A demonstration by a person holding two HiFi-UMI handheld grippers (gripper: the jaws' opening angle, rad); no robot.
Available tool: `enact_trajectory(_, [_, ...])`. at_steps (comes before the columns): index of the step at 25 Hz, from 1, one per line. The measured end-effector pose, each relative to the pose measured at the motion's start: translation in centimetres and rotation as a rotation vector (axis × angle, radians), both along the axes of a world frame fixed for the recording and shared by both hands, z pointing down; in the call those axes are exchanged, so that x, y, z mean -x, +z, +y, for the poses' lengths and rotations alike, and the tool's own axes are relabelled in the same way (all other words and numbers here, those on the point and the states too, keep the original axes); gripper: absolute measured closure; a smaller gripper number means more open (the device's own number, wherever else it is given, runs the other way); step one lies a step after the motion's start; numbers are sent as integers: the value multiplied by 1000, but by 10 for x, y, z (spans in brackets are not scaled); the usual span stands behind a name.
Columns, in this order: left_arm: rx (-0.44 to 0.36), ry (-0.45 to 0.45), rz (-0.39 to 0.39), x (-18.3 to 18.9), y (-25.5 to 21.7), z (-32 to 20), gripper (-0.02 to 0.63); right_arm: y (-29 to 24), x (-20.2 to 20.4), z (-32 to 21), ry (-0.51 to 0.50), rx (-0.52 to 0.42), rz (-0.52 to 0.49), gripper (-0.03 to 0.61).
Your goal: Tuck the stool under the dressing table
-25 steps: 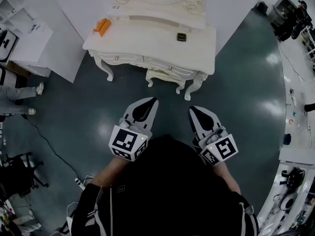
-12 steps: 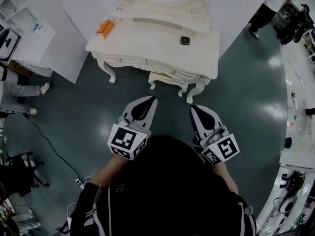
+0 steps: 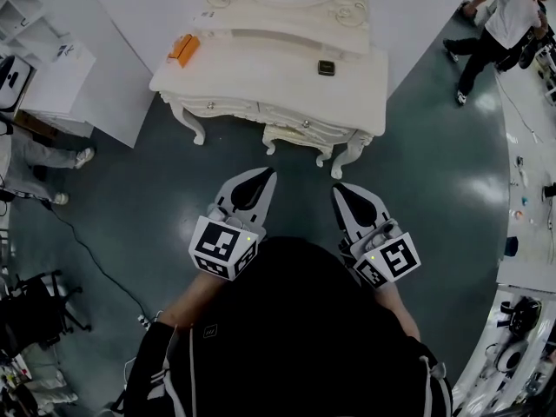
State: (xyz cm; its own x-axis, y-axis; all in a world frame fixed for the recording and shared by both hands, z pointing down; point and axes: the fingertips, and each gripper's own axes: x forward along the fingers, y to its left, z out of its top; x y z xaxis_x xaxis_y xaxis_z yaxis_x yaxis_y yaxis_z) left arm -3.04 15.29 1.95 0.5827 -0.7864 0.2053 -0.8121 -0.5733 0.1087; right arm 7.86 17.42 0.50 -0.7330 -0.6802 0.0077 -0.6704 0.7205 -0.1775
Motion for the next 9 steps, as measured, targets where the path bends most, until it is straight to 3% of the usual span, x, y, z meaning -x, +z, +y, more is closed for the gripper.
enact_trajectory(9, [-10, 22, -3, -2, -1, -7, 609, 2, -1, -5, 23, 0, 2, 560])
